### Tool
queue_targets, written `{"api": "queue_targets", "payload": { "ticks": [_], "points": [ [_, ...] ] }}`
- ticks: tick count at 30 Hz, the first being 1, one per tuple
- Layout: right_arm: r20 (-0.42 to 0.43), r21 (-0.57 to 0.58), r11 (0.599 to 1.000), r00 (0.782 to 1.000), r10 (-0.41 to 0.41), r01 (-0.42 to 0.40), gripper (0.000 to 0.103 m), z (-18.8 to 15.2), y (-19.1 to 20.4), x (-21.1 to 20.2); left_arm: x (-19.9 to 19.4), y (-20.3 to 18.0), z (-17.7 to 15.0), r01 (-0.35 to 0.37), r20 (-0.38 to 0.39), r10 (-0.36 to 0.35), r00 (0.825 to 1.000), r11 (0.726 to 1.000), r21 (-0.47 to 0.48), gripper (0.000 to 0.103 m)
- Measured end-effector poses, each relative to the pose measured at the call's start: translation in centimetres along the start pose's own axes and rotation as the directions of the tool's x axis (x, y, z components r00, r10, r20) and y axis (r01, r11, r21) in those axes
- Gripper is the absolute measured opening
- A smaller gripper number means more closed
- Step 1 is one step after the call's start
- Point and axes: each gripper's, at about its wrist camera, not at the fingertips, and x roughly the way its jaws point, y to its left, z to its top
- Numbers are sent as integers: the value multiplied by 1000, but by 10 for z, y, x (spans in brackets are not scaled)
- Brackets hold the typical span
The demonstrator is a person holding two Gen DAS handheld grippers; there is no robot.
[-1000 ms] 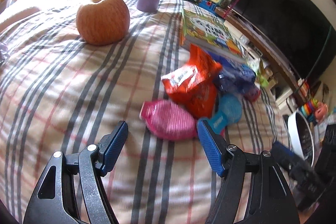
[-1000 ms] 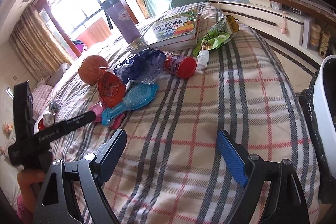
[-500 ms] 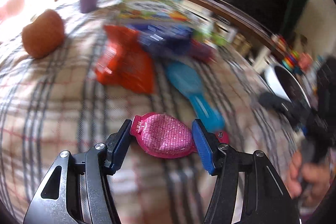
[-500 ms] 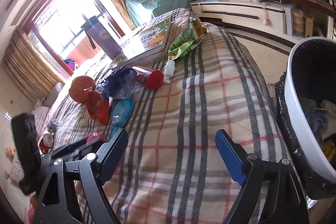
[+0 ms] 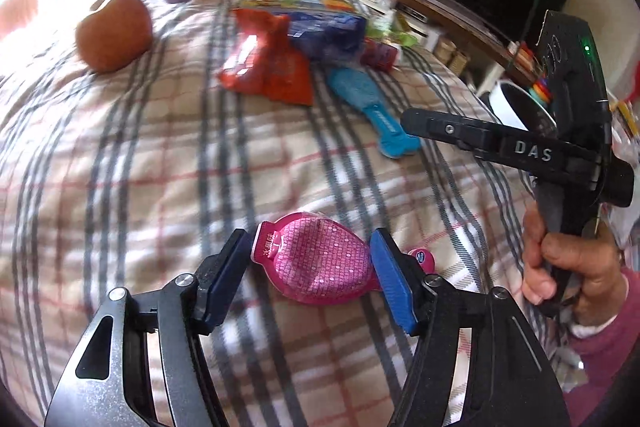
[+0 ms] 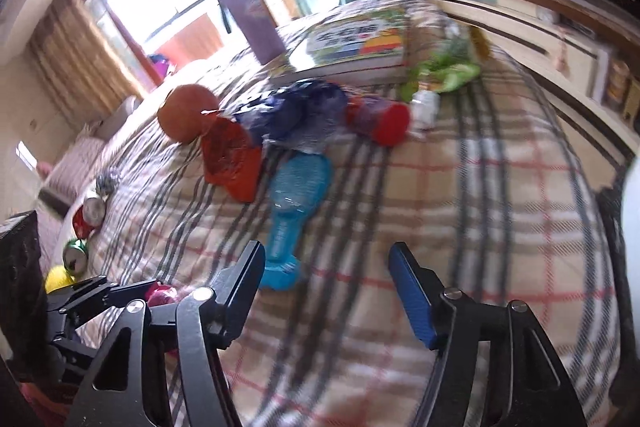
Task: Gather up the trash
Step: 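Grasp the pink sponge with the left tool, then grasp the blue brush with the right tool while the left tool holds the sponge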
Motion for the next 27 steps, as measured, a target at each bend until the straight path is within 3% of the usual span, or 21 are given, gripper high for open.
{"api": "queue_targets", "payload": {
  "ticks": [6,8,12,20,22,25,27],
  "points": [
    [-43,-135,990,998,-38,32,45,-4,23,16,-10,6,-19,-32,32,35,999,995,-90,69],
    [-52,-148,989,998,-30,22,16,-6,22,13,-11,3,-22,-44,41,48,998,995,-84,69],
    [-56,-139,990,998,-24,16,0,-14,11,-6,-7,-3,-17,-53,37,55,998,998,-44,69],
    [-48,-37,999,999,-23,22,1,-47,-33,-52,13,-24,10,-38,50,39,998,999,-14,69],
    [-38,16,1000,999,-8,9,6,-46,-43,-57,11,-28,11,-47,59,48,997,999,-21,69],
    [-25,60,998,1000,9,-8,13,-40,-45,-54,6,-26,4,-71,56,73,996,996,-46,81],
    [-18,68,998,1000,19,-17,24,-34,-39,-47,1,-22,-4,-104,54,108,993,992,-68,85]
  ]
}}
